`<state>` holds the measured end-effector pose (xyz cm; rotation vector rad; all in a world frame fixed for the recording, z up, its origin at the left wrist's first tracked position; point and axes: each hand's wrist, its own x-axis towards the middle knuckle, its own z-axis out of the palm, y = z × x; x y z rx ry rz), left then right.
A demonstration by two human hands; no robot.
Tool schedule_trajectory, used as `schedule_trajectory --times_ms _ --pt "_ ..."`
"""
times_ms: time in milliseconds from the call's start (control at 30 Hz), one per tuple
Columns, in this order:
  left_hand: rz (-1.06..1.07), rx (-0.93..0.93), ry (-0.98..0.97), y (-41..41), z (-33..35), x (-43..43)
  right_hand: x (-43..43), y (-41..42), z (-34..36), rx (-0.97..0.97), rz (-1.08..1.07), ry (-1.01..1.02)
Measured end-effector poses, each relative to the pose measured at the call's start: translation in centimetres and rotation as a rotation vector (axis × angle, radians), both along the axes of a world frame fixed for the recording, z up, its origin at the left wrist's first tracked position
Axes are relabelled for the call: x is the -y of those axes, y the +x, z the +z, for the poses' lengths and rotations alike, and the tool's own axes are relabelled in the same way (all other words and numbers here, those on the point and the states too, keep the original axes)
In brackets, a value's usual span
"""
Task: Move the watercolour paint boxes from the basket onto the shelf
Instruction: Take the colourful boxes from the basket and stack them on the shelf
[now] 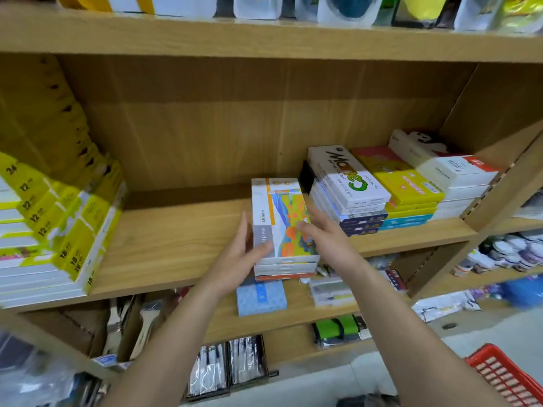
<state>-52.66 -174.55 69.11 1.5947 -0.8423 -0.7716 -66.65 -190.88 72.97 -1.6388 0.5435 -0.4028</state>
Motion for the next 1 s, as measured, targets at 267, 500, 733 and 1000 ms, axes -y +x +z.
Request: schedule_trajectory --times_ms 267,500,733,1000 --pt "0.064 0.461 0.175 -2.5 -0.6 -0.2 -0.9 -5.0 -4.3 -0.119 0.054 -0.574" --pt "0.161 0.596 0.282 -2.4 -1.5 5.9 1.3 -6.6 -5.8 -0.225 -0.324 -0.652" --pt "0.285 0.615 0.283 -0.8 -1.5 10.1 3.9 -8.6 -6.6 -0.345 -0.222 -0.705" --pt "0.431 0.618 0.058 -5.9 -1.0 6.0 4.8 -9.9 -7.0 -0.357 -0.148 -0.764"
